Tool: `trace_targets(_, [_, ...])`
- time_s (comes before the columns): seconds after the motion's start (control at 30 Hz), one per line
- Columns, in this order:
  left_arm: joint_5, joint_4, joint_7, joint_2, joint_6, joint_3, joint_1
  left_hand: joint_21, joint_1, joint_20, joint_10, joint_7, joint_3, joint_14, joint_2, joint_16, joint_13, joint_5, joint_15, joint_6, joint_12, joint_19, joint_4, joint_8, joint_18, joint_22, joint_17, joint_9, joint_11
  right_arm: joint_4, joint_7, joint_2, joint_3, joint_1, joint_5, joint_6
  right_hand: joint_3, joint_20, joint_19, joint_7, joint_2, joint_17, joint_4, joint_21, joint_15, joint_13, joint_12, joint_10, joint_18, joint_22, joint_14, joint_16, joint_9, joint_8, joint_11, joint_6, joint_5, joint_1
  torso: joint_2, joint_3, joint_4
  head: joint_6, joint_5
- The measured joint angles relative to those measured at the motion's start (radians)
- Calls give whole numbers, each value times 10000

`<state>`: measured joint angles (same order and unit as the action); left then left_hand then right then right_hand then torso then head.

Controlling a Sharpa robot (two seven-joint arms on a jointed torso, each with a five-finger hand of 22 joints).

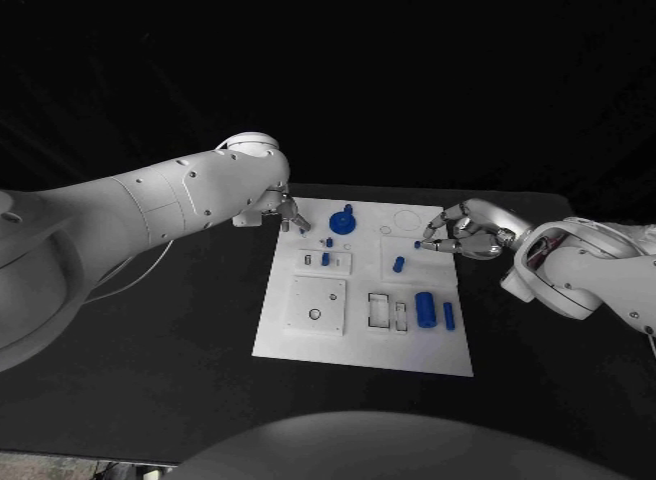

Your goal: Assemble the parts on the task board

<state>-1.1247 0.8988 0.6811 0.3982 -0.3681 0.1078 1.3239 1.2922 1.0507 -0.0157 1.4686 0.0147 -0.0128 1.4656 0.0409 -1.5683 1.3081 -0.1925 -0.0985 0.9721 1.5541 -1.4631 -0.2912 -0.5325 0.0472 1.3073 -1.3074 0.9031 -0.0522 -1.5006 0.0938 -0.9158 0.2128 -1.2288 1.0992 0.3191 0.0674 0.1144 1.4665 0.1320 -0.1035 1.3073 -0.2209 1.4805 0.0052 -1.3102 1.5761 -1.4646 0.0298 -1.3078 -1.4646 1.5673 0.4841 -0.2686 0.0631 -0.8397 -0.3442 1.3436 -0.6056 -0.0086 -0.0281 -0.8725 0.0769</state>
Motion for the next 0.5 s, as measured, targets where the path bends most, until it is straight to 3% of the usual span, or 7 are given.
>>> trace_targets(0.1, [200, -266, 46, -91, -395, -10, 120, -82, 84, 0, 0, 29, -69, 0, -84, 0, 0, -70, 0, -113, -93, 0, 15, 0, 0, 0, 0, 106, 0, -1, -3, 27, 0, 0, 0, -3, 0, 0, 0, 0, 0, 0, 0, 0, 0, -3, 0, 0, 0, 0, 0, 0, 0, 0, 0, 0, 4, 0, -28, -8, -25, 0, -10])
trace_targets(0.27, [448, -674, 91, -237, -955, -20, 193, -142, 213, 0, -3, 116, -217, 0, -213, 0, 0, -137, 0, -365, -85, 0, 9, 179, 1, 0, 0, 145, 3, -6, -9, 85, -2, -3, 0, -6, 0, 0, 0, 0, 42, 0, 0, 0, 0, 3, -1, 0, 1, 1, 0, 0, -9, 0, 0, 0, 53, -42, -89, -19, -98, 0, 35])
trace_targets(0.4, [633, -1040, 113, -408, -1360, -31, 249, -26, 359, -56, -2, 223, -411, -16, -359, 0, 0, -301, 91, -472, 143, -55, 6, 687, 0, 0, 0, -44, 112, -7, -9, 126, -2, -9, 0, -7, 4, 0, 0, 0, 40, 0, -4, 0, 0, 5, -1, 0, 0, 1, 0, 0, -9, 0, 0, 0, 53, -40, -167, -32, -165, 0, 59])
trace_targets(0.5, [715, -1270, 122, -533, -1566, -39, 280, 270, 467, -113, -23, 305, -603, 35, -467, 0, 0, -430, 149, -390, 143, -3, 12, 1329, 0, 0, 0, -489, 193, -7, -5, 143, -2, -9, 0, -7, 28, 0, 0, 0, 40, 0, -28, 0, 0, 5, -1, 0, 0, 1, 0, 0, -9, 0, 0, 0, 53, -40, -218, -37, -190, 0, 75])
